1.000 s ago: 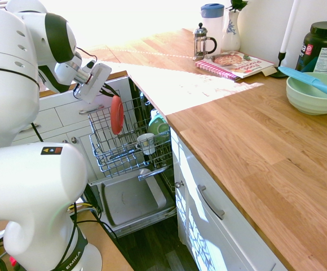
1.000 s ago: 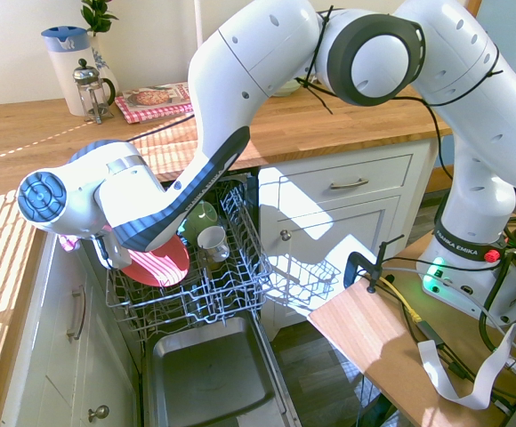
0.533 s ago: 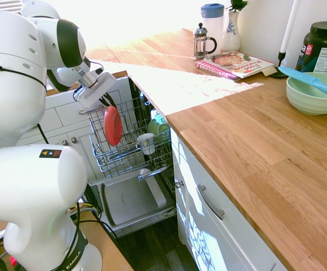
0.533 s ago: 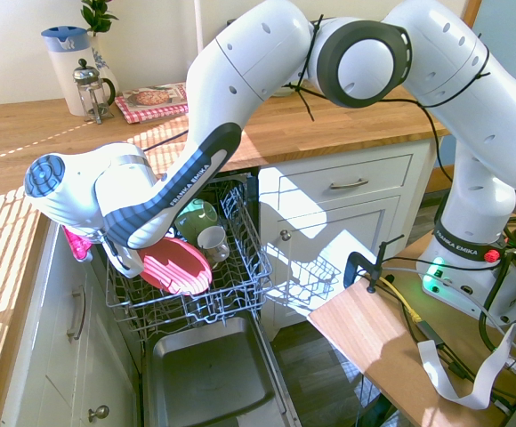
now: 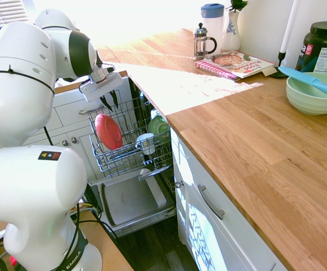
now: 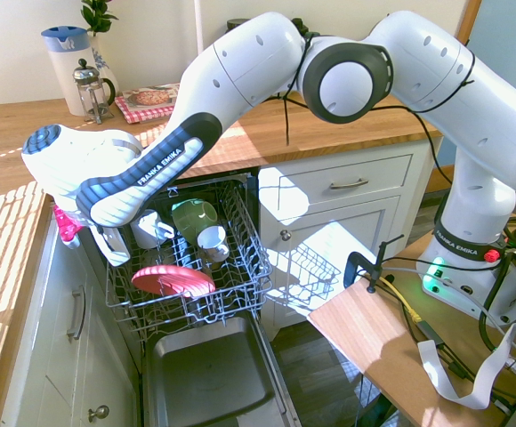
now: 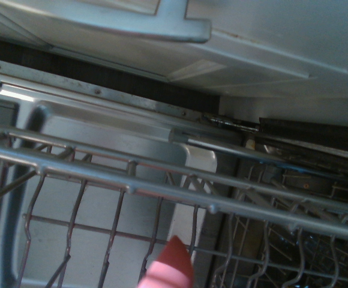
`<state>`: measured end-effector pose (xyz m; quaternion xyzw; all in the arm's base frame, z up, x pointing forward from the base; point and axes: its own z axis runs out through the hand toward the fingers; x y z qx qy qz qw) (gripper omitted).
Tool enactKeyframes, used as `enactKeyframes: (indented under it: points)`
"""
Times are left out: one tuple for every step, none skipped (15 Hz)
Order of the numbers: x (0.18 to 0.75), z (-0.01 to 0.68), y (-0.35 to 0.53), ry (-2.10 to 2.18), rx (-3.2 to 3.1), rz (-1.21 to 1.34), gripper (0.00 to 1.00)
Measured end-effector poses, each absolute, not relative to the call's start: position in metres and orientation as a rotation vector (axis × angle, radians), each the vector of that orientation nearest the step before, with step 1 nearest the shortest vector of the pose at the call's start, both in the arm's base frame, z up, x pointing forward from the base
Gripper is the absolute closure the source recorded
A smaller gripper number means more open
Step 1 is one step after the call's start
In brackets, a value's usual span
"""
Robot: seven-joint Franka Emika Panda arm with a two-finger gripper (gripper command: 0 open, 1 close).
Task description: Put the plate in the dishwasher
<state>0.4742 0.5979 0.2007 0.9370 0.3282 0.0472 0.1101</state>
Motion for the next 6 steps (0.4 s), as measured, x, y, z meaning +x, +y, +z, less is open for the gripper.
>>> enactKeyframes:
  points:
    - [0.476,0.206,0.599,0.97,2.77,0.137,0.0]
    - [0.478,0.212,0.6,0.972,2.787,0.138,0.0]
    - [0.478,0.222,0.601,0.97,2.805,0.143,0.0]
    - [0.48,0.234,0.601,0.965,2.823,0.152,0.0]
    - [0.483,0.247,0.598,0.953,2.842,0.158,0.0]
    - [0.486,0.259,0.593,0.943,2.859,0.158,0.0]
